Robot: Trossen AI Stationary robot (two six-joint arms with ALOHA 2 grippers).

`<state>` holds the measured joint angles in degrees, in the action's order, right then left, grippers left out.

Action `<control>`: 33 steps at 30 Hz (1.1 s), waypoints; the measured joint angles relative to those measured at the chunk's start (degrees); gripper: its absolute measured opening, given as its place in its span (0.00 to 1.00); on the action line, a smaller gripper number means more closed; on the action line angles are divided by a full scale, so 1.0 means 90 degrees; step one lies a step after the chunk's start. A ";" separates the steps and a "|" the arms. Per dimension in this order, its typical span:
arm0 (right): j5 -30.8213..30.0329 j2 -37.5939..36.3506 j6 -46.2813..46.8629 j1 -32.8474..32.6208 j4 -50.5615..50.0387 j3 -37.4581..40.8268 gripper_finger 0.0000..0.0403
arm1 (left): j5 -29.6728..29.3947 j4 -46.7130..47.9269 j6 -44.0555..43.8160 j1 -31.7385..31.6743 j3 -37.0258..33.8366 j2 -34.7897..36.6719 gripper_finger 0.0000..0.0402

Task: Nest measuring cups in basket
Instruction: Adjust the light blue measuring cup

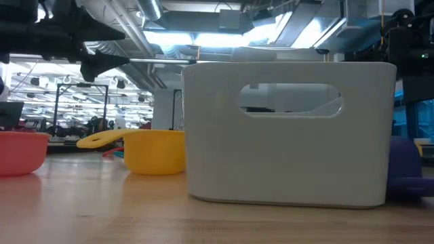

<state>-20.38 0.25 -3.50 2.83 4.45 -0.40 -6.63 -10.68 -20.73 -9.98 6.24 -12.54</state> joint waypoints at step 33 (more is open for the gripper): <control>0.0005 0.0000 0.0026 -0.0002 -0.0005 0.0000 0.03 | -0.0186 0.5525 -0.2543 0.0831 0.4552 -0.6650 0.81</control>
<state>-20.34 0.24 -3.27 2.81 4.40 -0.40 -8.30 39.04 -43.62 -2.50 47.21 -72.39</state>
